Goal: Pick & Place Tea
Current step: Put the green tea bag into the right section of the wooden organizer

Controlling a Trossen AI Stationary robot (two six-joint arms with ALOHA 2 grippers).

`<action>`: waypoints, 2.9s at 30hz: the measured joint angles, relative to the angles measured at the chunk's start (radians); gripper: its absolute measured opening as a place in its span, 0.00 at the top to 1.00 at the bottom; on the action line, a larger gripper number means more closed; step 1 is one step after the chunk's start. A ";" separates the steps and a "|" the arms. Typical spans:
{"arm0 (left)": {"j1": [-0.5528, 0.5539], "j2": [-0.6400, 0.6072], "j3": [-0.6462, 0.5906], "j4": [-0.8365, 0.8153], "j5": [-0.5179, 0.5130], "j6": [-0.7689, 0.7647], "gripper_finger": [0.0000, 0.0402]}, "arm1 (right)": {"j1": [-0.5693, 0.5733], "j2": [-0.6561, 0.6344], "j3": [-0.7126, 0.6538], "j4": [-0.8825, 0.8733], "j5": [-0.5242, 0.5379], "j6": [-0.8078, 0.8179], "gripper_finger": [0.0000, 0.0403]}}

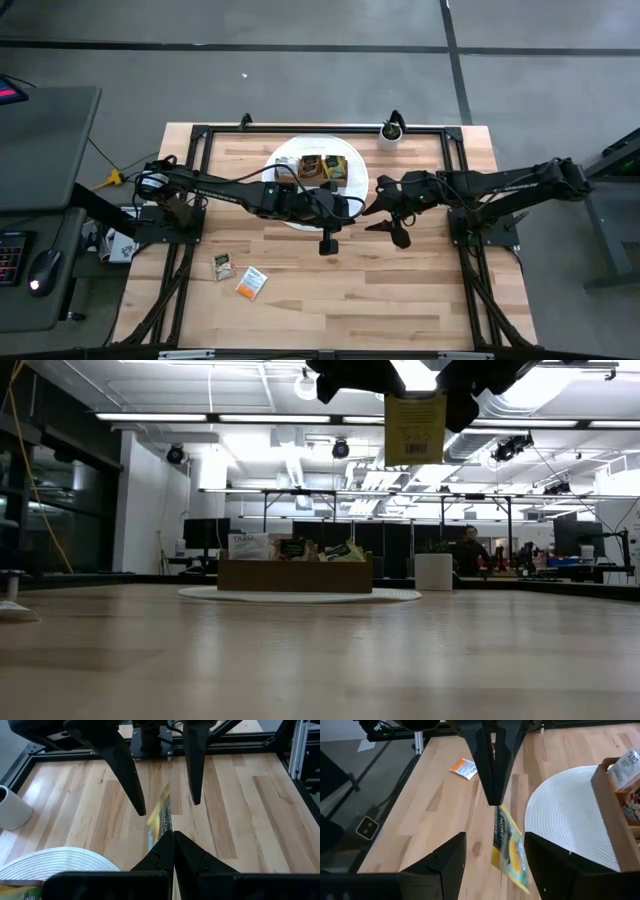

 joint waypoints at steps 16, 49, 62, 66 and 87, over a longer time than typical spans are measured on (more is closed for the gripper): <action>0.000 0.000 0.000 0.022 -0.003 0.003 1.00 | 0.000 0.000 -0.001 -0.054 0.048 0.015 0.65; 0.016 -0.028 0.001 -0.113 -0.160 0.076 0.67 | -0.013 0.001 -0.001 -0.047 0.081 0.049 1.00; 0.065 -0.167 -0.004 -0.502 -0.236 0.090 0.54 | -0.250 0.079 -0.001 0.130 -0.009 -0.015 1.00; 0.066 -0.174 -0.001 -0.538 -0.267 0.132 0.54 | -0.336 0.176 -0.001 0.226 -0.084 -0.021 1.00; 0.256 -0.536 -0.549 -0.219 0.047 0.197 0.54 | -0.570 0.450 -0.001 0.472 -0.174 0.032 1.00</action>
